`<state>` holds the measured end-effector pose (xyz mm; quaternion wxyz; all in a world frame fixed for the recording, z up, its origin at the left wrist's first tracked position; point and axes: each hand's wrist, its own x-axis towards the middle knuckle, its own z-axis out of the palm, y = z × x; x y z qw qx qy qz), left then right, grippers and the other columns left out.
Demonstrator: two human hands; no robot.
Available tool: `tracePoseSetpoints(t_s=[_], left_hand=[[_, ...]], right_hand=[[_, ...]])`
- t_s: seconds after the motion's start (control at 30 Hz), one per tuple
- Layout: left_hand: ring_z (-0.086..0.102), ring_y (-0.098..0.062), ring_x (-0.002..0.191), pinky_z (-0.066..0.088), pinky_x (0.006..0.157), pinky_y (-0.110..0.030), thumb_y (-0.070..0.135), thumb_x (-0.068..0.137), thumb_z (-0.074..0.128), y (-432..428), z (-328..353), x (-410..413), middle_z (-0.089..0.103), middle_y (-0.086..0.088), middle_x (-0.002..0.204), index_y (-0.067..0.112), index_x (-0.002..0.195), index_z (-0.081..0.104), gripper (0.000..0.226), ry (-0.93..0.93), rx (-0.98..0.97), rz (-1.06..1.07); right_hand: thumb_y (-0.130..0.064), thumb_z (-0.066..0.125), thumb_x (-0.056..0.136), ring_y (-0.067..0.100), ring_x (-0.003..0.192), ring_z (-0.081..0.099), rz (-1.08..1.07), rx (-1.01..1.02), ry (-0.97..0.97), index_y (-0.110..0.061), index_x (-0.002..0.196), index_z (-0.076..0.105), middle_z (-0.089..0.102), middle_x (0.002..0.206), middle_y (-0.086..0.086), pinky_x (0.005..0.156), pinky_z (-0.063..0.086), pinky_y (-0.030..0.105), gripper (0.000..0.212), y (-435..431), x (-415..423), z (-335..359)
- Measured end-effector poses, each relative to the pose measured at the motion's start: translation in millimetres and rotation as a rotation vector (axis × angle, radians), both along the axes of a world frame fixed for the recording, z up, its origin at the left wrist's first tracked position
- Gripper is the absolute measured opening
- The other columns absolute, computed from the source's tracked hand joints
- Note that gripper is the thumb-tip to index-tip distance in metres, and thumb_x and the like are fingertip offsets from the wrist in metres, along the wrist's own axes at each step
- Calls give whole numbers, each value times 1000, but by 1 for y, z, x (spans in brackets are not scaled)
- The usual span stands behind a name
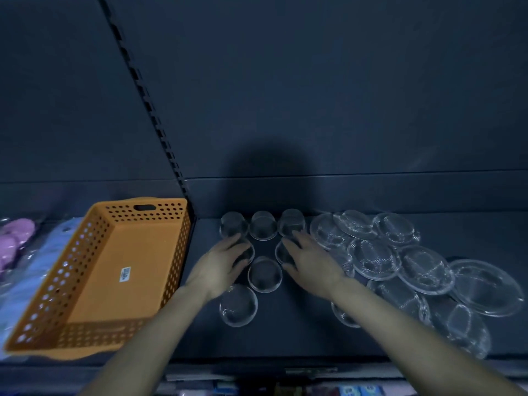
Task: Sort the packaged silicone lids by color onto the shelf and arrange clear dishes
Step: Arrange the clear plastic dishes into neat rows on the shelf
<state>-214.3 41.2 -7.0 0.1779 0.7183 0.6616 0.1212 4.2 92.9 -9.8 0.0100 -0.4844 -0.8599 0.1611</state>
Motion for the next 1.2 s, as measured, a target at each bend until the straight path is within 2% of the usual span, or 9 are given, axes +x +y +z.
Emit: tracePoseSetpoints(t_s=[0.13,0.23,0.33,0.4,0.53,0.67,0.87,1.03,1.2], left_hand=[[43,-22,129,42,98,-33,23,94,52,11,2,-6,44,-2,141,18,124,56,30,11,40,34],[44,-24,125,39,98,-31,22,94,53,25,4,-5,45,-7,137,9,125,55,34,9,107,52],[26,-29,139,24,112,-30,27,95,52,40,4,-3,32,-15,149,7,138,43,49,60,128,36],[10,-31,145,13,117,-34,35,96,48,47,0,-6,18,-15,156,11,146,31,58,108,57,40],[1,-32,146,8,119,-38,43,96,43,51,-11,-13,7,-14,159,18,149,23,62,157,-41,29],[-6,-32,146,6,119,-39,44,98,39,51,-17,-13,-1,-11,160,24,150,19,60,146,-49,14],[-21,-30,143,-1,119,-39,40,100,31,45,-24,-13,-17,-9,158,27,151,12,56,120,-100,-12],[-22,-31,143,0,119,-39,40,100,29,45,-25,-14,-19,-9,158,26,151,10,56,145,-106,-24],[-22,-33,143,-1,119,-40,35,100,29,44,-24,-12,-20,-12,157,26,151,12,55,174,-108,-26]], right_hand=[[-20,53,89,30,124,38,-80,-2,13,-18,140,34,35,135,11,97,45,38,54,3,3,0],[-19,53,85,31,115,42,-104,8,19,-16,131,40,40,123,10,90,47,40,47,4,8,4],[-27,51,88,29,119,41,-101,59,68,-10,120,50,42,127,9,94,44,33,36,12,5,8],[-29,51,90,29,128,37,-63,91,96,-9,124,49,38,138,9,101,38,30,40,21,-3,8],[-41,50,92,27,145,6,-18,48,-13,-18,148,22,11,157,8,118,16,40,67,32,-20,1],[-50,44,92,19,146,-12,-43,60,-136,-19,151,11,-8,159,-2,117,1,46,74,29,-14,-11],[-52,38,94,16,145,-15,-56,71,-183,-20,151,9,-11,159,-3,117,-2,42,72,27,7,-16],[-49,39,95,16,145,-13,-63,81,-188,-21,151,10,-10,159,-3,117,0,41,69,26,16,-13],[-43,41,96,19,146,-10,-72,85,-131,-20,151,12,-7,160,0,119,5,34,67,23,12,-15]])
